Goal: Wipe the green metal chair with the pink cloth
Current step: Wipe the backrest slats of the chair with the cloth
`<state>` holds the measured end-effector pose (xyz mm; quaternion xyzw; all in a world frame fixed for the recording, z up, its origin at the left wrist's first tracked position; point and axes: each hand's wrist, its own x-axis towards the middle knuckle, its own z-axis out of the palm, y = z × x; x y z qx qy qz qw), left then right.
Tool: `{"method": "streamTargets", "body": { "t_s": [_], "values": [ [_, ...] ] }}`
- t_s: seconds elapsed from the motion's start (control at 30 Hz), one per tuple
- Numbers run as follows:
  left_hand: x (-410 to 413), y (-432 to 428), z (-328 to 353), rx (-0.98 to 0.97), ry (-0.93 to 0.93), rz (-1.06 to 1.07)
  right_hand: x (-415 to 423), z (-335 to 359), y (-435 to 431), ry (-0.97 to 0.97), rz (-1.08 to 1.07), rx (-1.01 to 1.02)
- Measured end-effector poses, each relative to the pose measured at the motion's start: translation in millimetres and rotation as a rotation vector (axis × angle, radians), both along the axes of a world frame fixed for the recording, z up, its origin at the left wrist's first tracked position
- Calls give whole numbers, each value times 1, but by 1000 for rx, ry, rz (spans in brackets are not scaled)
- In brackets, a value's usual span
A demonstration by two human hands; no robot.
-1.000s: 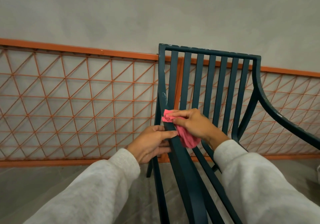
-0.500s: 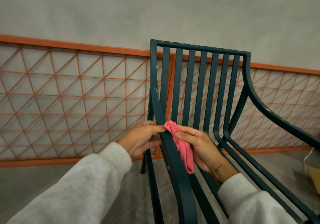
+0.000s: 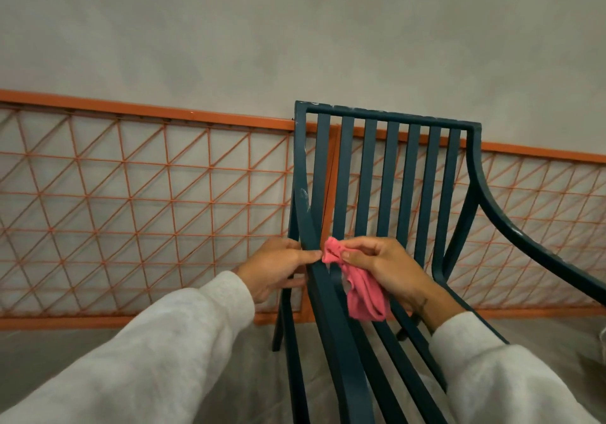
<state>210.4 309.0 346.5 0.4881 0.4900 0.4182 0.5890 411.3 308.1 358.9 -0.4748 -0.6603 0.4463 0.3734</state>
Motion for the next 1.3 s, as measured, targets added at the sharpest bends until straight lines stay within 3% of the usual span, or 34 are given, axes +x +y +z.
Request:
{"method": "streamTargets", "body": {
  "t_s": [0.1, 0.57, 0.73, 0.97, 1.3],
  "values": [
    [-1, 18, 7, 18, 7, 121, -1, 5, 19, -126, -76, 110],
    [13, 45, -7, 89, -29, 195, -55, 14, 119, -396, -79, 636],
    [12, 44, -6, 82, -19, 193, -63, 23, 150, -513, -45, 560],
    [16, 41, -5, 102, -23, 210, -41, 16, 111, -639, 113, 616],
    [14, 40, -1, 76, -39, 186, -69, 26, 134, -500, -36, 584]
  ]
}}
